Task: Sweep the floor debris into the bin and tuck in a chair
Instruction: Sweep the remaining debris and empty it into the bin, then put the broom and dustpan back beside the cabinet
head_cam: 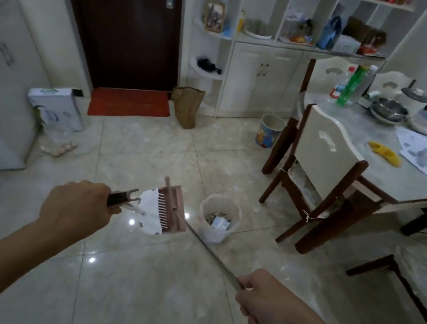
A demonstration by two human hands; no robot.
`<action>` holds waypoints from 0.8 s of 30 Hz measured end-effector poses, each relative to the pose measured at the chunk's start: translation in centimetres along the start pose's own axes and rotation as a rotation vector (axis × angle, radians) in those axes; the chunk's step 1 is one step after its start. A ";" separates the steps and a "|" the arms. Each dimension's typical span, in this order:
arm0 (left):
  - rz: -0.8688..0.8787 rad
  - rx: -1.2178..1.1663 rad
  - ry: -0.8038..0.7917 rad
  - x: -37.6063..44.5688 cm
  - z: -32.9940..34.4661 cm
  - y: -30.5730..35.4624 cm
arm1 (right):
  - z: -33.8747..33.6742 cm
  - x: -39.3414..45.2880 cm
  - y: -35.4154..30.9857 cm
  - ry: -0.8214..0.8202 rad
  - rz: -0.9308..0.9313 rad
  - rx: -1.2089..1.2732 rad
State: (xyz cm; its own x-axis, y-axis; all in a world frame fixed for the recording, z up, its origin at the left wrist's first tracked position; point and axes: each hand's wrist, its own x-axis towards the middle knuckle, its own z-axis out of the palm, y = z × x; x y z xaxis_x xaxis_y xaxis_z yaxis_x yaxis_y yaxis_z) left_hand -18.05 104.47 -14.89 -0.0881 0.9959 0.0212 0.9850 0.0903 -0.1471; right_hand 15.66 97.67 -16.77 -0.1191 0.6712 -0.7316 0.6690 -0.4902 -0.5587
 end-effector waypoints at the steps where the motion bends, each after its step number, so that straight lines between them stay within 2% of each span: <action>1: -0.030 -0.018 -0.009 -0.6 0.6 -0.4 | 0.3 0.7 -0.5 -0.022 0.001 -0.046; 12: -0.224 -0.149 -0.129 -6.7 6.0 -3.3 | 7.4 3.5 -4.0 -0.203 -0.013 -0.397; 18: -0.232 -0.209 -0.164 -9.9 8.1 -6.2 | 13.6 3.6 -6.6 -0.304 -0.006 -0.324; 24: -0.302 -0.238 -0.195 -14.7 11.3 -14.4 | 21.5 5.0 -12.5 -0.385 0.013 -0.283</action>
State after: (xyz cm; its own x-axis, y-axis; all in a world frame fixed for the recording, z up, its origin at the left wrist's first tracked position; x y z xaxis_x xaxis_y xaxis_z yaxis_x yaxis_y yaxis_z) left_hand -32.63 88.63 -24.27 -0.3821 0.9097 -0.1628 0.9152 0.3969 0.0698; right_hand -9.09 95.18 -21.83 -0.3372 0.3851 -0.8591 0.8393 -0.2905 -0.4596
